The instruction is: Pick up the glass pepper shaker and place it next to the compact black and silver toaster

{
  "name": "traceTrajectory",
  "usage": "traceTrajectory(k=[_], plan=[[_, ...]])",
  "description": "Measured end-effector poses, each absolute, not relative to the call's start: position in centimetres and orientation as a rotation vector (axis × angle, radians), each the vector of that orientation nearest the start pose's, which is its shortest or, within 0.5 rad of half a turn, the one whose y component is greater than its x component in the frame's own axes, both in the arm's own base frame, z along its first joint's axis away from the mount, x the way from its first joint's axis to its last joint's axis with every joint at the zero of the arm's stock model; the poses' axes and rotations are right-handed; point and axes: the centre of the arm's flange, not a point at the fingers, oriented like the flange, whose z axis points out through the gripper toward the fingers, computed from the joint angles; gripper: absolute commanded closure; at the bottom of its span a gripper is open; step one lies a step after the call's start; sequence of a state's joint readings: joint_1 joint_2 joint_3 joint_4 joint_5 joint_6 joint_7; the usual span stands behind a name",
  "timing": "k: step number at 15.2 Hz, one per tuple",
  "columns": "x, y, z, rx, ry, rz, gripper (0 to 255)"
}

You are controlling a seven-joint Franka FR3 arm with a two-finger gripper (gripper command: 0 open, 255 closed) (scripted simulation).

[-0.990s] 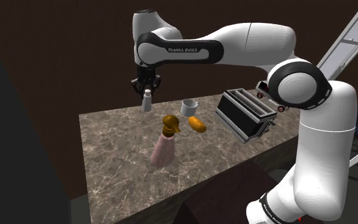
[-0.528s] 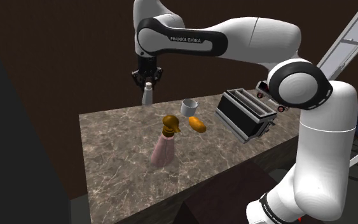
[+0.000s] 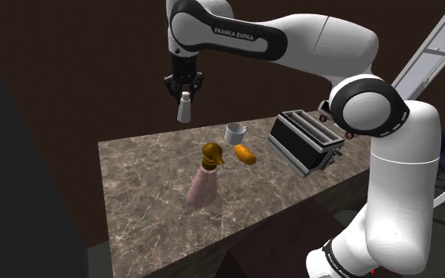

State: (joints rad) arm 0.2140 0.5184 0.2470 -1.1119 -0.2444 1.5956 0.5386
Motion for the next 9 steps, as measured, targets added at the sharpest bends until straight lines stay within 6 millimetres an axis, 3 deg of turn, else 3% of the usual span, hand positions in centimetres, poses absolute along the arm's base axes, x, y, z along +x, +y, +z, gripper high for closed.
traceTrajectory(k=[9], plan=[[65.5,24.8,57.0,-3.255,0.161,-0.063,255]])
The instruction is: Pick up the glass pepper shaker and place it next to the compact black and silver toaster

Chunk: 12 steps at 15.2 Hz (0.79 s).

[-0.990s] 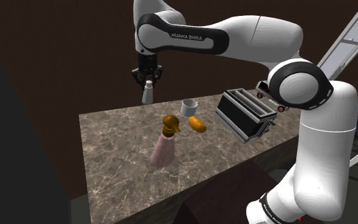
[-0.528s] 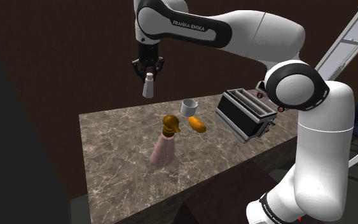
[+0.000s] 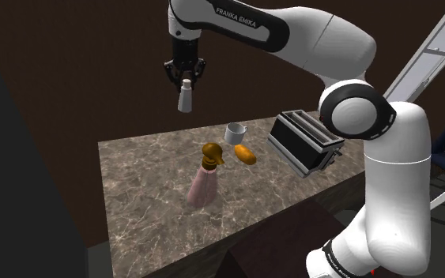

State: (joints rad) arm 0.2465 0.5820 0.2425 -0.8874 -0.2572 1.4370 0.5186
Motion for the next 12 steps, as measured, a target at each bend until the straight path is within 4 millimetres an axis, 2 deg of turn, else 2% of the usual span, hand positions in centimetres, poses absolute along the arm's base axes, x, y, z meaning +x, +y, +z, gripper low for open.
traceTrajectory(k=[4,12], plan=[[65.4,20.9,57.6,-3.255,0.161,-0.063,255],[64.9,10.2,57.2,-3.256,0.163,-0.062,255]])
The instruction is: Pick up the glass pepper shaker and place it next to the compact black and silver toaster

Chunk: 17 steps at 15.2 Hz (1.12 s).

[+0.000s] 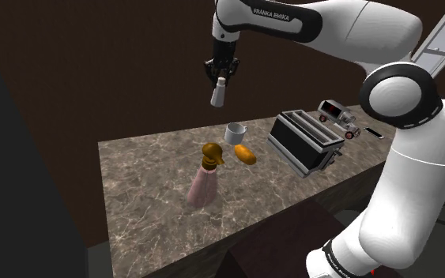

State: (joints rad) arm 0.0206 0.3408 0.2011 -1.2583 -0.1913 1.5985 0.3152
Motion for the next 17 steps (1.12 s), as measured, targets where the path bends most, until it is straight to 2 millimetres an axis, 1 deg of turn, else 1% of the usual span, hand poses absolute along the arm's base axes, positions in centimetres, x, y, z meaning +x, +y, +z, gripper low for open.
traceTrajectory(k=[2,11,14,17], plan=[[64.9,7.8,57.4,-3.255,0.163,-0.062,255],[64.7,-4.3,57.2,-3.256,0.164,-0.062,255],[64.0,-8.4,57.6,-3.255,0.164,-0.063,255],[64.0,-12.3,57.5,-3.255,0.164,-0.063,255]])
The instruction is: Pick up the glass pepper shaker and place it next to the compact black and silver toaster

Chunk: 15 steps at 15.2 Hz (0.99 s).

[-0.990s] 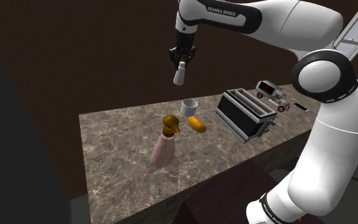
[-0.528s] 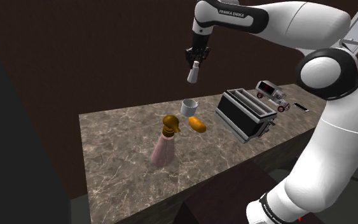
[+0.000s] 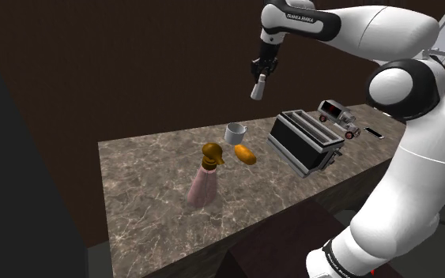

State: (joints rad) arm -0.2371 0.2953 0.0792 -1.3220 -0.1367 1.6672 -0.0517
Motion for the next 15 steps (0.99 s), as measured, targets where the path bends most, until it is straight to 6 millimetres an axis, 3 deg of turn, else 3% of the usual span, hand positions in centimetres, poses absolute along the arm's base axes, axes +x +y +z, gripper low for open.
traceTrajectory(k=[12,15], plan=[[64.0,-27.8,57.3,-3.255,0.163,-0.062,255],[63.7,-28.9,56.4,-3.255,0.162,-0.062,255]])
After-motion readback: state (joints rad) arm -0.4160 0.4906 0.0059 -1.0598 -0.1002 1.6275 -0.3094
